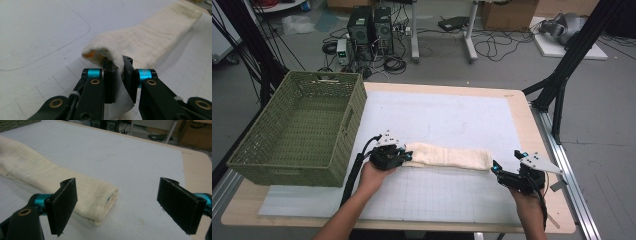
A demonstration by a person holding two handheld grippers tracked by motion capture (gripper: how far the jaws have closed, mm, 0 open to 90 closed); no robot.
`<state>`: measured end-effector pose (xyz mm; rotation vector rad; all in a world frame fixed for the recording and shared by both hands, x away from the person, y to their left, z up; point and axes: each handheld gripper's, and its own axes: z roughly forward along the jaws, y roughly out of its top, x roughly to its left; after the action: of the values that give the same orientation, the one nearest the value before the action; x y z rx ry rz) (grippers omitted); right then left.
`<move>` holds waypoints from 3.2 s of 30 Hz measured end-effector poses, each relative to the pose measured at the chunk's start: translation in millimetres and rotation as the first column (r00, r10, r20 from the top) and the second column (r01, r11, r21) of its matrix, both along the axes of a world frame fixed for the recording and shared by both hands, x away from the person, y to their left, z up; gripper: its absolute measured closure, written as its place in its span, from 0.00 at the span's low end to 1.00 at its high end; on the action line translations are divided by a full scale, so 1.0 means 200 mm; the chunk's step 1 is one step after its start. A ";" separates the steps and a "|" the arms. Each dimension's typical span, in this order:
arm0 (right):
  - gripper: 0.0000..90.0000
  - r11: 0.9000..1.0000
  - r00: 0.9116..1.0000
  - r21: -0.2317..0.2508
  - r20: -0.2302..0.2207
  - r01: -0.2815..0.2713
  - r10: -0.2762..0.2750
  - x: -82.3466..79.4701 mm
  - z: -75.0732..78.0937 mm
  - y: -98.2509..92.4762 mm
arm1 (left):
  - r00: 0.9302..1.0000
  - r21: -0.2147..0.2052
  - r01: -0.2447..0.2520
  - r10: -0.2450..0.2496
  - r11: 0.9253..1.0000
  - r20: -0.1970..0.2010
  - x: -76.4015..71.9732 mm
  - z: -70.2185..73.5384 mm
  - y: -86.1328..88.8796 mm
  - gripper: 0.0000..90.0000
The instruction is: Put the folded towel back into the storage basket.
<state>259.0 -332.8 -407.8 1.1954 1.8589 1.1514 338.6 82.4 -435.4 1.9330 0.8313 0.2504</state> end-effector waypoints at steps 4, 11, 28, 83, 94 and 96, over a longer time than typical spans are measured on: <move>0.17 1.000 0.999 0.006 -0.052 -0.017 0.017 0.04 -0.02 0.03 | 1.000 -0.021 0.005 -0.004 1.000 0.019 -0.02 0.02 0.01 0.90; 0.17 1.000 0.998 -0.004 -0.057 -0.016 0.016 0.09 -0.04 0.04 | 0.999 -0.029 0.014 -0.013 0.999 0.035 -0.03 0.03 0.01 0.90; 0.41 0.998 0.972 -0.051 -0.235 -0.034 0.021 0.21 -0.17 0.13 | 0.999 -0.028 0.010 -0.009 1.000 0.039 -0.05 0.00 0.02 0.90; 0.89 0.960 0.960 0.070 -0.051 -0.272 0.275 0.15 -0.06 0.11 | 0.965 -0.067 0.080 -0.060 0.995 0.255 -0.28 0.10 0.16 0.90; 0.90 0.958 0.960 0.066 0.022 -0.279 0.278 0.16 0.02 0.11 | 0.956 -0.112 0.081 -0.045 0.990 0.291 -0.30 0.17 0.18 0.90; 0.90 0.958 0.960 0.067 0.028 -0.279 0.277 0.17 0.03 0.11 | 0.954 -0.117 0.077 -0.040 0.990 0.297 -0.30 0.18 0.19 0.90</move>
<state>292.8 -310.0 -400.9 0.9767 2.0345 1.3841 278.4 119.6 -398.9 1.7440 0.5774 0.4279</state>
